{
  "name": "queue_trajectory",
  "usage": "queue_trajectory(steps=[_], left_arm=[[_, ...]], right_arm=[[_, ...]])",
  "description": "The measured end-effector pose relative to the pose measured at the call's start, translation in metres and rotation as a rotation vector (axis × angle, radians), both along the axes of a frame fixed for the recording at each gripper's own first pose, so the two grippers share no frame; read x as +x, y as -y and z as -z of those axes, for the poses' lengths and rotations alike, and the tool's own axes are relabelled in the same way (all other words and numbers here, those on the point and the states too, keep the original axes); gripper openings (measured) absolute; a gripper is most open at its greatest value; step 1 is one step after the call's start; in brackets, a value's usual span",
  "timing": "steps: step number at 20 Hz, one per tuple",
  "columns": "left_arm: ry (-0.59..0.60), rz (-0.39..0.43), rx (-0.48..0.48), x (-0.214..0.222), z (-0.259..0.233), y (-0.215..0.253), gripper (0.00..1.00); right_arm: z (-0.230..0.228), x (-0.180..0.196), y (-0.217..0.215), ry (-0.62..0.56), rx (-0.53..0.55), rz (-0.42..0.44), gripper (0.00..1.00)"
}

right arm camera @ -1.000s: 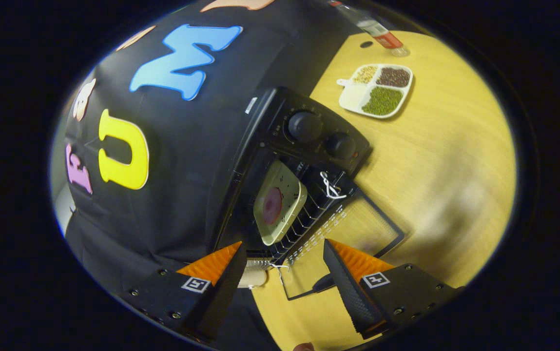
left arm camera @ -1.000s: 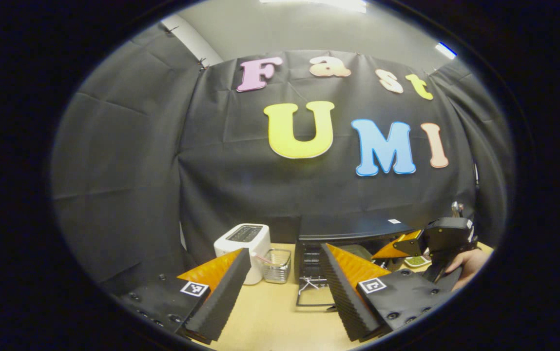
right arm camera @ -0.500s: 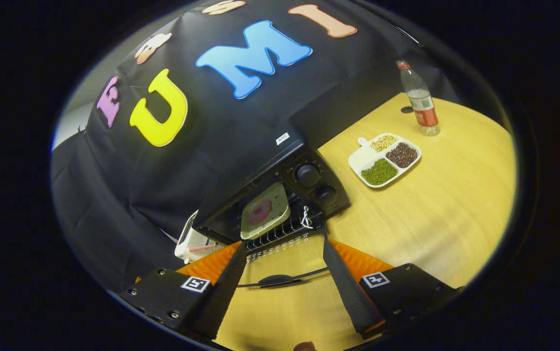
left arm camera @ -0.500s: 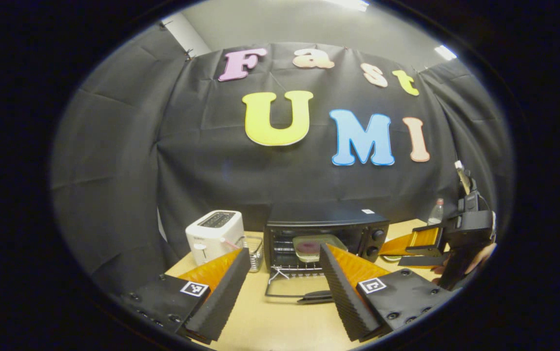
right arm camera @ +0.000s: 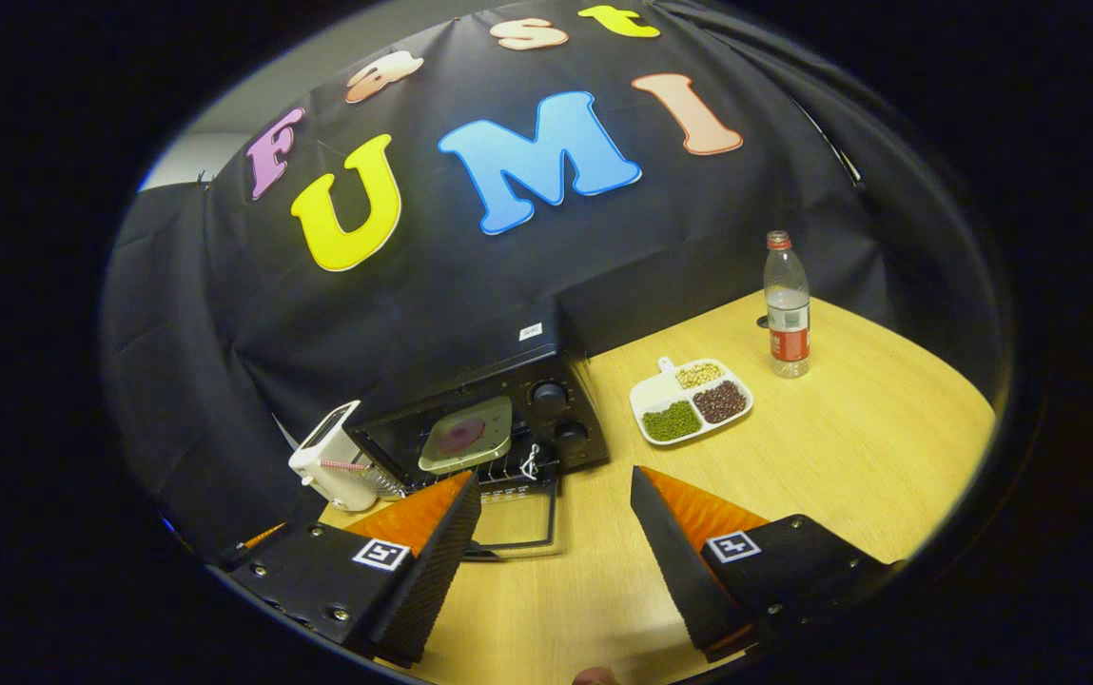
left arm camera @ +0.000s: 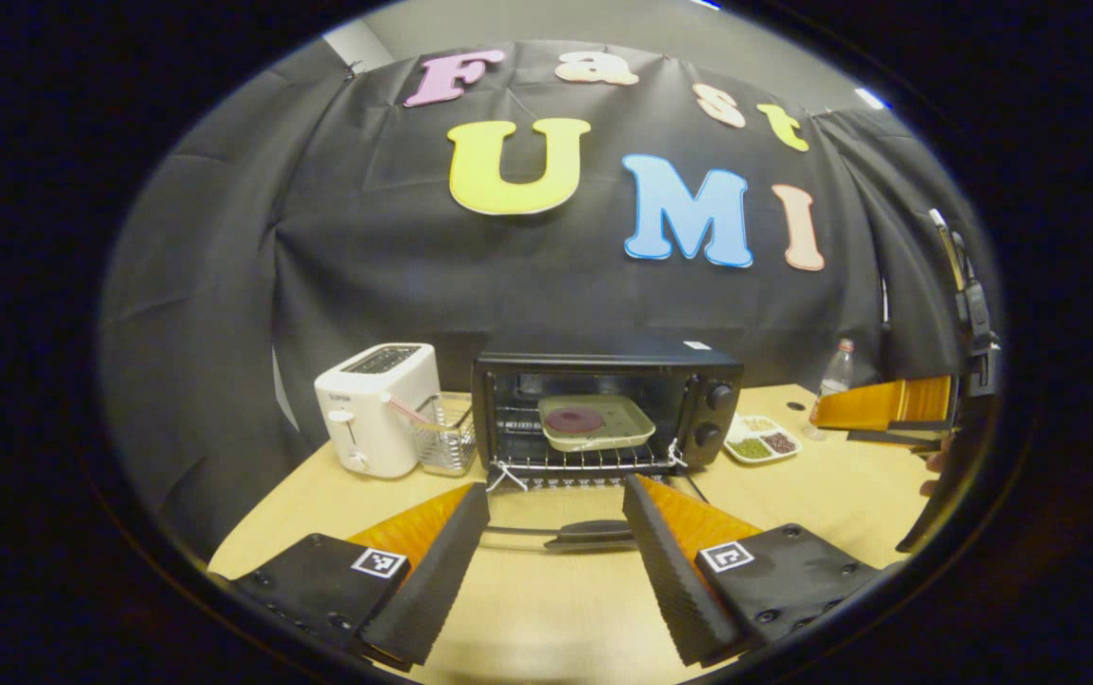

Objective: Open the electric oven with the left hand, put the food in, and close the electric oven.

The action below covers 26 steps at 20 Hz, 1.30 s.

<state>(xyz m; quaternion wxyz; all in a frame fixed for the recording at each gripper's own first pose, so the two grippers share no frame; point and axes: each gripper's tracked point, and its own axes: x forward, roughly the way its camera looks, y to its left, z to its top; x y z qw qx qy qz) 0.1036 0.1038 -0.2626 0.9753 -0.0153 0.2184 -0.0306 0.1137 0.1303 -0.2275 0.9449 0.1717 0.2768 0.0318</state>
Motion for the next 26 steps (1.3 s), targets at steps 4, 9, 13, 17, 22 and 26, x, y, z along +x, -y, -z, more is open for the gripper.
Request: queue_trajectory(steps=[4, 9, 13, 17, 22, 26], left_arm=[[-0.081, 0.035, -0.019, 0.002, 0.035, 0.015, 1.00], [-0.178, 0.049, -0.049, 0.010, 0.075, 0.027, 1.00], [-0.254, 0.072, -0.046, 0.013, 0.108, 0.033, 1.00], [-0.333, 0.091, -0.058, 0.015, 0.139, 0.043, 0.96], [-0.400, 0.092, -0.059, 0.023, 0.166, 0.049, 0.97], [-0.399, 0.099, -0.034, 0.036, 0.174, 0.052, 0.99]], right_arm=[[-0.005, -0.009, 0.019, 0.022, -0.079, 0.013, 0.98], [-0.021, -0.010, 0.039, 0.091, -0.192, 0.038, 0.98], [-0.036, -0.014, 0.047, 0.141, -0.279, 0.052, 0.98], [-0.035, -0.019, 0.049, 0.144, -0.325, 0.060, 0.98], [-0.030, -0.026, 0.049, 0.126, -0.344, 0.081, 0.98], [-0.030, -0.027, 0.051, 0.123, -0.366, 0.080, 0.98]])
